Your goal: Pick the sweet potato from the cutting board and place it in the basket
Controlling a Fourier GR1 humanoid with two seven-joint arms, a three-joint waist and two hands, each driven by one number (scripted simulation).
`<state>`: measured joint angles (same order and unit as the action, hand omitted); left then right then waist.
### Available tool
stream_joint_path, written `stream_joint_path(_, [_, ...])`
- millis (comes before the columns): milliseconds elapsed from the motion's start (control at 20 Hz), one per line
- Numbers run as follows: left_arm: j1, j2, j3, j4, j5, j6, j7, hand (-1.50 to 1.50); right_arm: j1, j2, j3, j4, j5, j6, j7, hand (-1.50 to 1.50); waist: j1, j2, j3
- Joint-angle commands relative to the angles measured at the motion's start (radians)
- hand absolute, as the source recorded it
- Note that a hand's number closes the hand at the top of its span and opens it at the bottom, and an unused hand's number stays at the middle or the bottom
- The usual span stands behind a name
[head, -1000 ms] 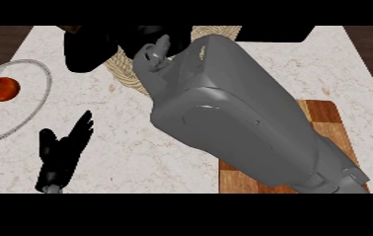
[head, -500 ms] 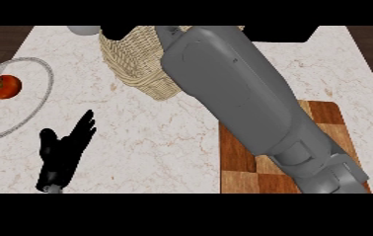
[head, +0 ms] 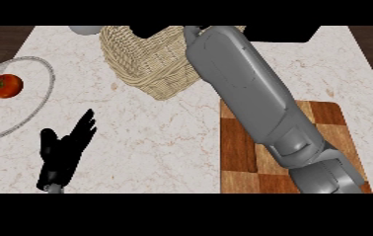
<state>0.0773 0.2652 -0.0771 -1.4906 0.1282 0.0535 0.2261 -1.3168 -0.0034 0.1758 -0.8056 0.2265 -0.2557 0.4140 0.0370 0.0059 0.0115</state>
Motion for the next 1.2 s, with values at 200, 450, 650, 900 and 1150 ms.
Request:
stream_joint_path(200, [0.030,-0.027,-0.021,0.072,-0.022,0.014,0.048,0.00,-0.007,-0.003,0.070,0.201,0.117,-0.101,-0.039,1.50,-0.011,0.005,-0.014])
stream_joint_path(450, [0.067,-0.006,-0.015,0.039,-0.006,-0.022,0.046,0.00,-0.031,-0.035,0.068,0.299,0.141,-0.049,-0.137,1.50,0.002,0.007,-0.013])
stream_joint_path(650, [0.049,-0.018,0.004,0.056,-0.027,0.014,0.039,0.00,-0.016,-0.092,0.044,0.321,0.142,-0.024,-0.250,-1.50,-0.011,0.003,-0.012])
stream_joint_path(900, [0.025,-0.034,-0.008,0.091,-0.027,-0.003,0.036,0.00,-0.060,-0.098,-0.019,0.385,0.119,-0.054,-0.317,-1.50,-0.003,0.010,-0.012])
stream_joint_path(1150, [0.065,0.003,0.025,0.040,0.002,-0.035,0.051,0.00,-0.061,-0.153,-0.116,0.373,0.052,-0.060,-0.334,-1.50,-0.006,0.005,-0.012])
